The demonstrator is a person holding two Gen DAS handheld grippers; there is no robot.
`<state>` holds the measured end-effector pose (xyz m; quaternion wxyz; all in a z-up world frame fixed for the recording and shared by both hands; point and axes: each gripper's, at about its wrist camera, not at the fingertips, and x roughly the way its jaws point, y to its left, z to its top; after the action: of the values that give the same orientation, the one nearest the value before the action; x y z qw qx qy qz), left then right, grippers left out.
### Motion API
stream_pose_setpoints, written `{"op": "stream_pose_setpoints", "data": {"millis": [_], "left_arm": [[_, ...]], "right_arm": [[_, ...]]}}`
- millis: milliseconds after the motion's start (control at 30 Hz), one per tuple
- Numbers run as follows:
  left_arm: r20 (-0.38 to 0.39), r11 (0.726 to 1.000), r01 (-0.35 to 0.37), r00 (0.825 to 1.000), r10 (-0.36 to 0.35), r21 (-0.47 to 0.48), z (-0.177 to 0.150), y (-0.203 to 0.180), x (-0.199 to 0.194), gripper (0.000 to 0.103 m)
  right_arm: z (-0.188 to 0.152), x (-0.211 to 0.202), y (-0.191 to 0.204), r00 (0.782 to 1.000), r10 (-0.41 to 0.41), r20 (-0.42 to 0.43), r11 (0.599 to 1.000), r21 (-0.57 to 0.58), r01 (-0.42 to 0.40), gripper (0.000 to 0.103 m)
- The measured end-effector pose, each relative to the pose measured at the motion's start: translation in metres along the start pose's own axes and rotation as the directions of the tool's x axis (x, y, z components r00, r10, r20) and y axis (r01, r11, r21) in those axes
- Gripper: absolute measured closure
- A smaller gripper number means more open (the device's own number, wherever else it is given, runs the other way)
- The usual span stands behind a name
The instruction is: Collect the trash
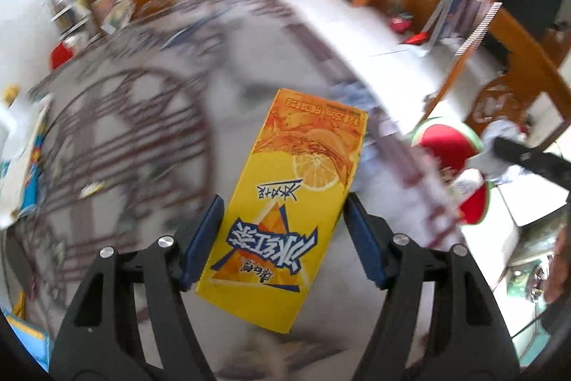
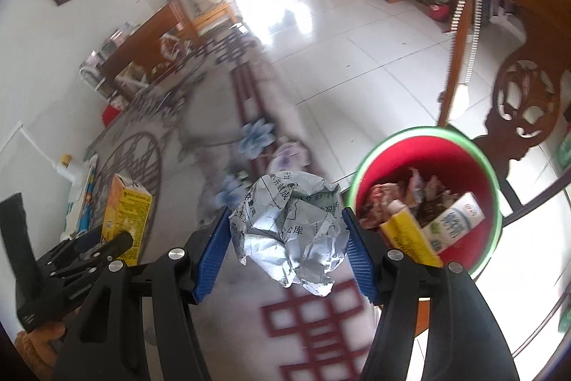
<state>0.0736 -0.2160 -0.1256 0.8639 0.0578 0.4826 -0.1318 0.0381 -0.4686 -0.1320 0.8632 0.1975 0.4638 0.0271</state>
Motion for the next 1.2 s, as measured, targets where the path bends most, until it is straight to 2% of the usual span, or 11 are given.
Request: {"op": "stream_pose_setpoints", "data": {"millis": [333,433,533,567,600,633,800,967,1033,1100,1200], "left_arm": [[0.042,0.971,0.198,0.978,-0.205,0.135,0.040,-0.121,0.009,0.036],[0.039,0.957,0.246,0.966,-0.254,0.152,0.047,-0.146,0.014,0.036],[0.052,0.948,0.265,0.959,-0.277,0.175,0.052,-0.167,0.015,0.032],[0.057,0.947,0.264,0.959,-0.278,0.184,0.054,-0.173,0.014,0.026],[0.063,0.947,0.262,0.959,-0.278,0.187,0.053,-0.175,0.012,0.012],[0.089,0.948,0.258,0.957,-0.278,0.186,0.055,-0.177,0.008,0.009],[0.145,0.956,0.244,0.953,-0.267,0.162,0.057,-0.174,-0.008,0.006],[0.198,0.976,0.203,0.956,-0.215,0.080,0.064,-0.149,-0.022,0.006],[0.231,0.981,0.190,0.953,-0.194,0.041,0.066,-0.136,-0.032,0.006],[0.271,0.987,0.161,0.950,-0.158,0.011,0.066,-0.124,-0.040,0.006],[0.365,0.994,0.105,0.927,-0.089,-0.025,0.065,-0.101,-0.061,0.005]], "right_arm": [[0.014,-0.032,-0.081,0.994,-0.093,0.061,0.991,0.098,0.086,0.043],[0.017,-0.034,-0.101,0.991,-0.117,0.061,0.987,0.117,0.110,0.041],[0.021,-0.033,-0.117,0.988,-0.139,0.068,0.982,0.135,0.129,0.033],[0.022,-0.032,-0.121,0.988,-0.142,0.064,0.981,0.140,0.132,0.026],[0.023,-0.031,-0.125,0.988,-0.144,0.059,0.980,0.146,0.134,0.023],[0.024,-0.030,-0.130,0.987,-0.149,0.056,0.978,0.159,0.139,0.022],[0.023,-0.034,-0.138,0.987,-0.144,0.068,0.971,0.199,0.128,0.018],[0.021,-0.044,-0.126,0.984,-0.145,0.104,0.974,0.188,0.124,0.018],[0.020,-0.052,-0.111,0.974,-0.169,0.149,0.978,0.148,0.147,0.017],[0.019,-0.064,-0.088,0.954,-0.199,0.222,0.979,0.088,0.184,0.010],[0.015,-0.078,-0.057,0.917,-0.214,0.337,0.975,0.016,0.222,0.007]]}}
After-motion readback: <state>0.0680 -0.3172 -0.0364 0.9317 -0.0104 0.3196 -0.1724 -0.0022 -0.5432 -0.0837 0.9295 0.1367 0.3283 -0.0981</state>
